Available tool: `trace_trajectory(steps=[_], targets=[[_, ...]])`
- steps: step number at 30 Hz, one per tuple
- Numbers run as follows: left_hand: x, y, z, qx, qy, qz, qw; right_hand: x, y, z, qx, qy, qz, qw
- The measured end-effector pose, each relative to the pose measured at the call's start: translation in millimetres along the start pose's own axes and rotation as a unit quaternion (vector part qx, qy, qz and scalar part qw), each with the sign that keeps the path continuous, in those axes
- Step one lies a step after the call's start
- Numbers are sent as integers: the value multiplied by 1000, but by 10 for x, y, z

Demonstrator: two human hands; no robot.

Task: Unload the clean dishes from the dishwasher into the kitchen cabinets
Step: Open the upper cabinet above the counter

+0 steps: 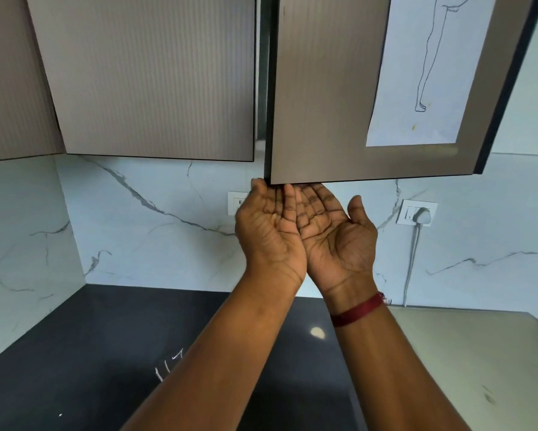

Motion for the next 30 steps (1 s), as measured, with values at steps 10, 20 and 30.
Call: trace_trajectory(steps=[10, 20, 30], targets=[[-1024, 140, 582, -23, 26, 55, 998, -970, 105, 689, -22, 3, 33, 999], [-1921, 402, 1219, 147, 59, 89, 983, -2034, 516, 1472, -674, -295, 135, 663], [-2656, 847, 1810, 662, 401, 326, 544, -2685, 514, 2263, -875, -405, 137, 228]])
Point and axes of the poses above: each hand's wrist, its own x-axis towards the middle knuckle, its own y-axis out of the palm, z = x × y, the point moved 7 cm from there along x, towards the middle knuckle, and after that the axes turned 10 degrees about -y, right-handed, at the moved point
